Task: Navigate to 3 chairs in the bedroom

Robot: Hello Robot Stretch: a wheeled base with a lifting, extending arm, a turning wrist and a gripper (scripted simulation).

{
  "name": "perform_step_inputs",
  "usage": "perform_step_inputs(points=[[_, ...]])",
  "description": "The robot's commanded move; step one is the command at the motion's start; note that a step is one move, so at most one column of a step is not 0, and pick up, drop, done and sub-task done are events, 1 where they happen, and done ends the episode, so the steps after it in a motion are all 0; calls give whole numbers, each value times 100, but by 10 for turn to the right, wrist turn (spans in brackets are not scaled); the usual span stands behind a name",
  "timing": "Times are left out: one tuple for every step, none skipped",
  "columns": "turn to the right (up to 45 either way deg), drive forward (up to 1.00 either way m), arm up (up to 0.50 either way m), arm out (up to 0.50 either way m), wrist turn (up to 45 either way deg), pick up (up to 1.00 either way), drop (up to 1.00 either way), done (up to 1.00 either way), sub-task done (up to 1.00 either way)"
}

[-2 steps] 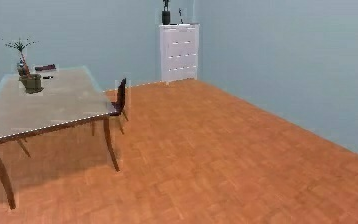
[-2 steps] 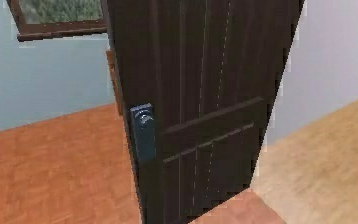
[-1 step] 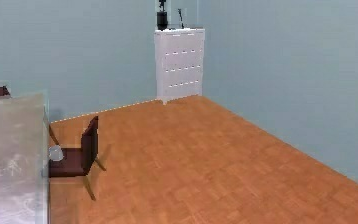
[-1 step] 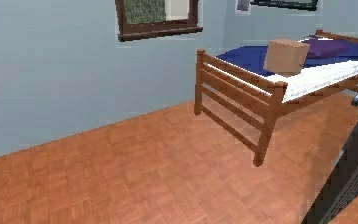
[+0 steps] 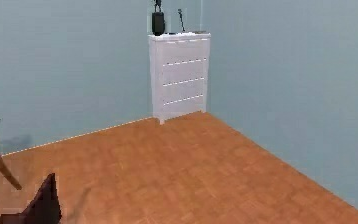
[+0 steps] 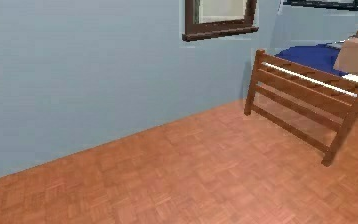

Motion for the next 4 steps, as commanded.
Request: perform_step_inputs(points=[[-450,0,0,0,0,0,0,0,0],[0,0,0,0,0,0,0,0,100],[450,0,0,0,0,0,0,0,0],[30,0,0,0,0,0,0,0,0]])
